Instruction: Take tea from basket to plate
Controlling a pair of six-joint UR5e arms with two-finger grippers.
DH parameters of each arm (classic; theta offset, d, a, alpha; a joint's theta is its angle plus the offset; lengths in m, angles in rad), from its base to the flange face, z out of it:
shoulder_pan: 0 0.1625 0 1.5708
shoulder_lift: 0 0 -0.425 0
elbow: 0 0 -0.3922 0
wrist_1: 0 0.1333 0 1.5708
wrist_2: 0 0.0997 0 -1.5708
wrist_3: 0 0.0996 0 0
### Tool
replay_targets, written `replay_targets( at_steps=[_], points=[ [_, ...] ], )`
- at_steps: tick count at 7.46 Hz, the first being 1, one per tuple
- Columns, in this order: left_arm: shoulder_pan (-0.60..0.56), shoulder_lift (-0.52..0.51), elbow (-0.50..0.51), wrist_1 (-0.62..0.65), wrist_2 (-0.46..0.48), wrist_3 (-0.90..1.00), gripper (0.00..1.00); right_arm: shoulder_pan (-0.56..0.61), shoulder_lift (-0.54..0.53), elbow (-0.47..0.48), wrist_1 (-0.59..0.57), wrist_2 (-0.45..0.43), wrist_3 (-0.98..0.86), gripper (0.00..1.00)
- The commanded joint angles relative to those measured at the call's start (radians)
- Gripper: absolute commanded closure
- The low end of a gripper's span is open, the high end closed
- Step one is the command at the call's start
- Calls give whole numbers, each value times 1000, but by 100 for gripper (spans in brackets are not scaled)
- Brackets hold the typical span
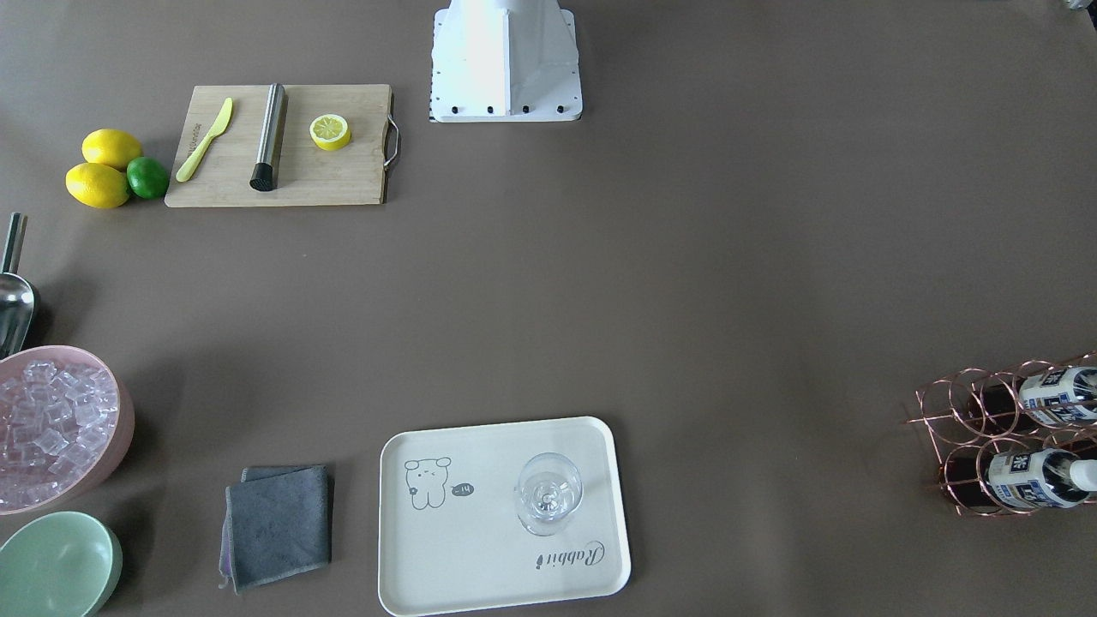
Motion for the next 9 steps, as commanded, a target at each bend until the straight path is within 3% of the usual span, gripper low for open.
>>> replay_targets(
  at_steps=[1, 4, 9],
  points=[
    [-41, 4, -64, 44, -52, -4, 100, 7, 0, 5, -1, 0, -2, 0],
    [-58, 4, -240, 238, -51, -31, 100, 7, 0, 6, -1, -2, -4, 0],
    [15, -1, -463, 243, -42, -415, 100, 44, -15, 40, 1, -23, -10, 0]
  ],
)
